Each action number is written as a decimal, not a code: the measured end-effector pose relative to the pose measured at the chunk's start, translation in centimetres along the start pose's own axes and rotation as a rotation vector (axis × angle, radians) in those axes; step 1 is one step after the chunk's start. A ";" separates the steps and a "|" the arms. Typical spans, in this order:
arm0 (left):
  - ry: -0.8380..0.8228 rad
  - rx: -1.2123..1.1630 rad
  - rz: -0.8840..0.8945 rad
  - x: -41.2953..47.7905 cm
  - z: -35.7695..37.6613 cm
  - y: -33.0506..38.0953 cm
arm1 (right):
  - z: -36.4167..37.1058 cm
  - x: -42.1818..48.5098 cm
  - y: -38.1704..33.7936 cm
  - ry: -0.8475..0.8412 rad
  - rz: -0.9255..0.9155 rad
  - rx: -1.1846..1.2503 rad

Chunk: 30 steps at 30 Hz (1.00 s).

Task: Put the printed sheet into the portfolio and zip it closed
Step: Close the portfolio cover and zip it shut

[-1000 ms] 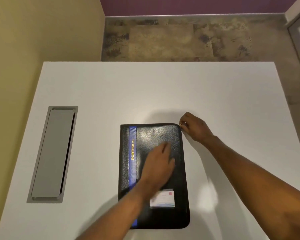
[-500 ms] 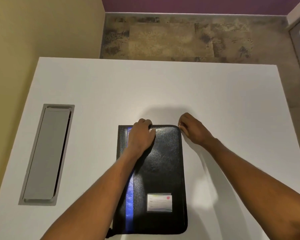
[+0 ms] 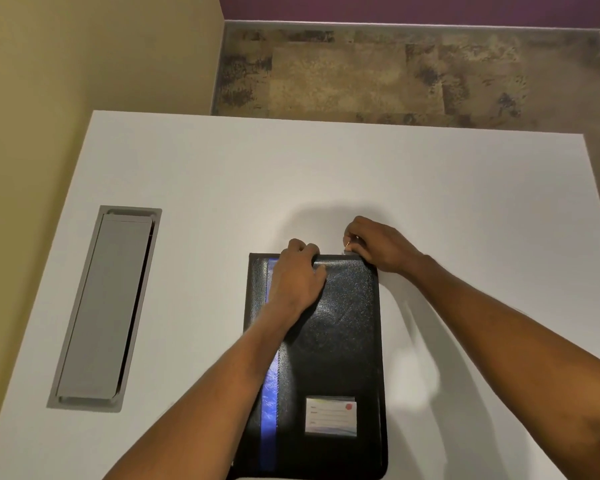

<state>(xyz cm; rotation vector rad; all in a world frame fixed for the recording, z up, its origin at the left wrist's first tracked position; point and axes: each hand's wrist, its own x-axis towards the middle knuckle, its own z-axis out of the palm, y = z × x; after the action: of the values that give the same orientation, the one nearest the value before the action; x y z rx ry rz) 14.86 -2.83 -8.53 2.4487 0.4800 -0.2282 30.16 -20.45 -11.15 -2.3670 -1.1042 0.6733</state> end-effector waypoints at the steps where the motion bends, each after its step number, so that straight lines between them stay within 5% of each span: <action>1: 0.011 0.002 -0.001 0.0 0.1 0.0 | 0.1 0.7 -0.5 -0.015 -0.006 -0.012; 17: -0.010 0.156 0.113 -0.7 3.0 1.4 | 0.3 9.9 -6.6 -0.312 -0.099 -0.115; 30: 0.016 0.257 0.119 -0.7 3.9 1.9 | 3.1 12.0 -10.7 -0.273 -0.182 -0.020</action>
<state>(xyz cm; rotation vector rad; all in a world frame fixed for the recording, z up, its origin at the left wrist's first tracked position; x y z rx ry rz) 14.78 -6.84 -10.40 2.7216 0.3264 -0.2322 28.94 -4.13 -10.40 -2.2005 -1.4262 0.9421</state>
